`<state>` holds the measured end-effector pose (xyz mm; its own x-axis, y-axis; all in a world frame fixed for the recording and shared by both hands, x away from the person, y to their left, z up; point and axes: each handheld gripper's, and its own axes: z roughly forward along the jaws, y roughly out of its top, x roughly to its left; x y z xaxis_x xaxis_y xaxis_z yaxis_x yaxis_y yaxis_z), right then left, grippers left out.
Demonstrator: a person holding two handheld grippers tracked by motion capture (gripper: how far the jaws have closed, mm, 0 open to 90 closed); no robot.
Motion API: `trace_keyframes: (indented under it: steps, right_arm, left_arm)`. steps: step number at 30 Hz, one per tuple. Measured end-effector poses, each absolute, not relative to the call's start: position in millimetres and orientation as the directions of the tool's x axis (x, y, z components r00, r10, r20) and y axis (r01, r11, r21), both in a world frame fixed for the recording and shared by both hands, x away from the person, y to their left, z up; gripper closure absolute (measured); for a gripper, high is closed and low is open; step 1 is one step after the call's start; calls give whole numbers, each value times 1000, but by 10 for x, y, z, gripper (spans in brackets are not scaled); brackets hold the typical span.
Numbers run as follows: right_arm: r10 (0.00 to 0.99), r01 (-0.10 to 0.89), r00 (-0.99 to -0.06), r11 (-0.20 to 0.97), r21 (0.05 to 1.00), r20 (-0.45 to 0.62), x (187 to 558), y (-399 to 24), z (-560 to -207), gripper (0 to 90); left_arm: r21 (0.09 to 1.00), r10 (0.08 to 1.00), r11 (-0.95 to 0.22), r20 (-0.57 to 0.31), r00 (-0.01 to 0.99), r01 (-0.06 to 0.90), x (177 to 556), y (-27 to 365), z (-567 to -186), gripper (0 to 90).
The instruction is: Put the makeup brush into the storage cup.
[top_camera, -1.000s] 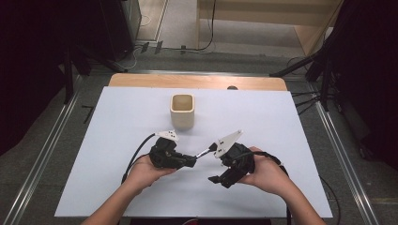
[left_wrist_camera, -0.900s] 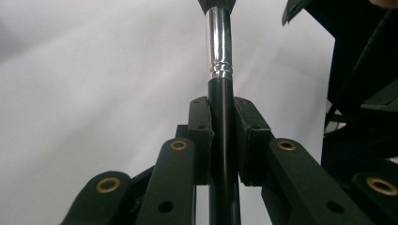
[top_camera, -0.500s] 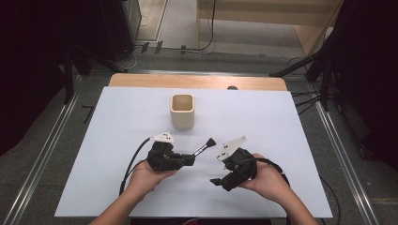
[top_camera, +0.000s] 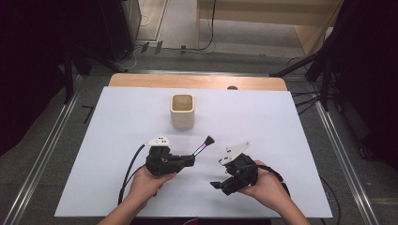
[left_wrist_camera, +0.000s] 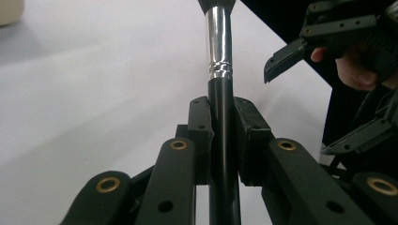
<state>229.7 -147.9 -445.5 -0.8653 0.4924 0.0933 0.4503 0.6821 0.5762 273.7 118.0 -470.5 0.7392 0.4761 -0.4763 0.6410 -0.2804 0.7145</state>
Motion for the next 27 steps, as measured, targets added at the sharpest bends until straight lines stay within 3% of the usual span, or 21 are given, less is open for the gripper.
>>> trace_keyframes:
  steps: [27]
  right_arm:
    - [580,531,-801,574,623,148,2263,-1466,-4498,229]
  left_arm:
    - [740,478,-87,-556,680,666,2575,1168,-4832,790]
